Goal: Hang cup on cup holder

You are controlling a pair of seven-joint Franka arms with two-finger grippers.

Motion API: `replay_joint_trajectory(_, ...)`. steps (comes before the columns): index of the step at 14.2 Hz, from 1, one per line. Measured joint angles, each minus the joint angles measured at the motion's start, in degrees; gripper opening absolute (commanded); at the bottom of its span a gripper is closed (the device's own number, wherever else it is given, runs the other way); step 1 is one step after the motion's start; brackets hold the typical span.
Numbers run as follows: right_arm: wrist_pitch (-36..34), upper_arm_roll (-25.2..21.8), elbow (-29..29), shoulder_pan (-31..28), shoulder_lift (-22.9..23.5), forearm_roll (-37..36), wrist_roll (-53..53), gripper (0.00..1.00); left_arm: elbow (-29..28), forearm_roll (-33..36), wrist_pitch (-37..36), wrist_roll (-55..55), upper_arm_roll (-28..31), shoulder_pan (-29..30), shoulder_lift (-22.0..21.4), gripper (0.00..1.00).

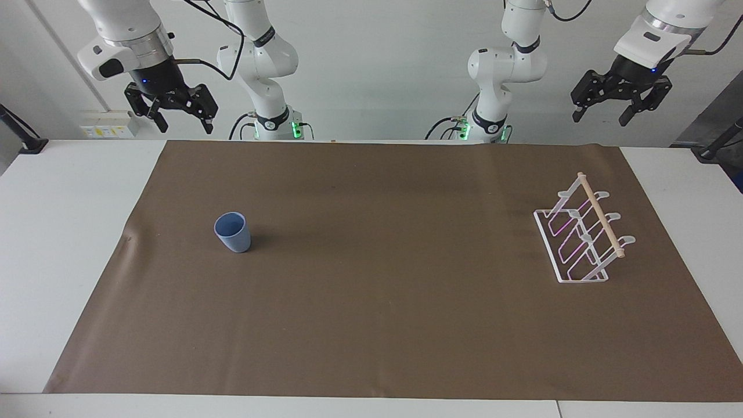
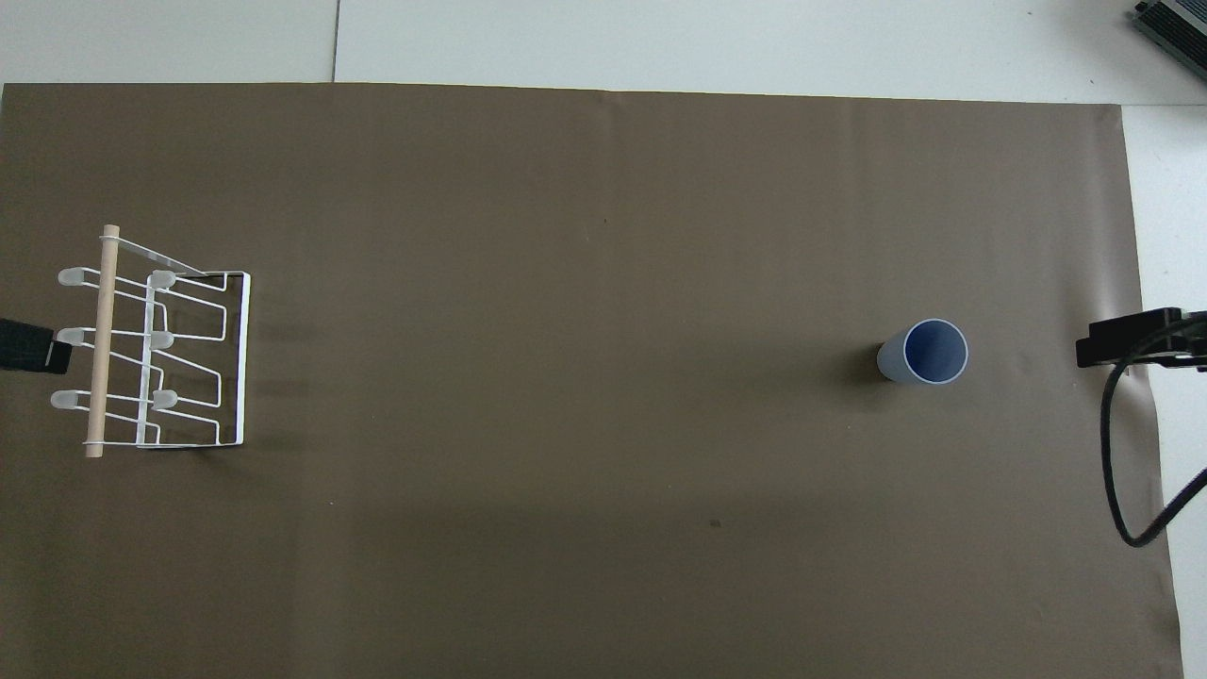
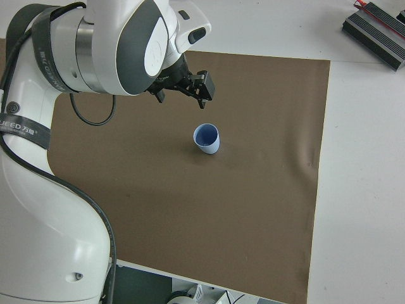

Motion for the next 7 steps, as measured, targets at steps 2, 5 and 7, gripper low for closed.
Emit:
replay_joint_trajectory(2, 0.0, 0.0, 0.0, 0.0, 0.0, 0.0, 0.0, 1.0, -0.1, 0.0, -0.1, 0.0, 0.0, 0.0, 0.0, 1.0)
replay_joint_trajectory(5, -0.1, 0.0, -0.3, 0.0, 0.0, 0.0, 0.0, 1.0, -0.2, 0.0, -0.6, -0.1, 0.1, 0.0, -0.1, 1.0)
replay_joint_trajectory(7, 0.1, 0.0, -1.3, 0.0, -0.2, 0.0, 0.0, 1.0, -0.2, 0.0, -0.8, -0.1, 0.1, 0.0, -0.2, 1.0)
